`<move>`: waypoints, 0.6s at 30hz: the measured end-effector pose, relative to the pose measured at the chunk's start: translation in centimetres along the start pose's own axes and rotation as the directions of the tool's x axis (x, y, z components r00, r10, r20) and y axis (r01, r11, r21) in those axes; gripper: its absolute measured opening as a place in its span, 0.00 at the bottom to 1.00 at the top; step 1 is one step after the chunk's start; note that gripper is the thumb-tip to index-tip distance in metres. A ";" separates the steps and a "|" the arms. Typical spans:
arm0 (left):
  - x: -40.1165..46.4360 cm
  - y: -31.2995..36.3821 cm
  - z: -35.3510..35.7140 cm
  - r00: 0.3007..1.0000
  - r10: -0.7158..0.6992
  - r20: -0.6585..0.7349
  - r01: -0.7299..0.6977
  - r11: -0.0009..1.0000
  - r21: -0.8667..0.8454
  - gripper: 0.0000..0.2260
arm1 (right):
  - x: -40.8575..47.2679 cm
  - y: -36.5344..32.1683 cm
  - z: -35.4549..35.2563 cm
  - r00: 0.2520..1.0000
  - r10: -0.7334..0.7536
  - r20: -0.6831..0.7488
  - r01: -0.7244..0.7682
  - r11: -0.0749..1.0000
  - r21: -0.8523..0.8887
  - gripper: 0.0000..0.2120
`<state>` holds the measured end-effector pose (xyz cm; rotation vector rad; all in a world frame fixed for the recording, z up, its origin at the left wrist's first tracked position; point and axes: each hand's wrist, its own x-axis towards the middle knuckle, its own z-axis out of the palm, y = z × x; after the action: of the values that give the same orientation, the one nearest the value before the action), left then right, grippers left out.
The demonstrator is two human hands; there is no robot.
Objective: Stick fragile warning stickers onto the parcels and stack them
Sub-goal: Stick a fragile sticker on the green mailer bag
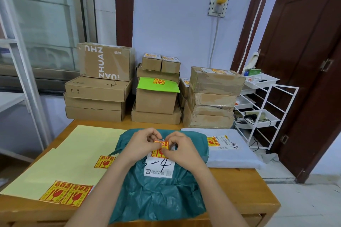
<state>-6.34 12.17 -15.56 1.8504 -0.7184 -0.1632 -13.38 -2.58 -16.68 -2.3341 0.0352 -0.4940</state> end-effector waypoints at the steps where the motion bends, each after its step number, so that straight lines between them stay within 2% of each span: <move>1: 0.0 0.0 -0.1 1.000 -0.003 0.027 0.003 1.000 0.000 0.09 | 0.0 0.0 0.0 1.000 -0.001 0.010 0.001 1.000 -0.005 0.13; 8: 0.3 -0.2 -0.6 0.985 -0.003 0.170 -0.004 0.999 0.042 0.13 | 0.2 0.0 0.0 0.999 -0.021 0.047 0.023 0.999 -0.045 0.12; 12: 0.5 -0.5 -0.8 0.979 -0.007 0.206 -0.006 0.998 0.060 0.13 | 0.2 -0.4 -0.4 0.999 0.003 0.051 0.000 0.999 -0.049 0.15; 15: 0.6 -0.6 -0.7 0.979 -0.011 0.206 -0.002 0.998 0.065 0.13 | 0.3 -0.6 -0.6 0.999 0.009 0.042 -0.008 0.999 -0.031 0.13; 18: 0.6 -0.4 -0.6 0.978 -0.018 0.208 0.002 0.997 0.074 0.15 | 0.4 -0.5 -0.8 0.997 0.040 0.070 -0.038 0.999 -0.027 0.17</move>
<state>-5.43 12.36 -15.56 1.9251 -0.8696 -0.3455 -13.38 -2.83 -15.73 -2.3701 0.0540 -0.3939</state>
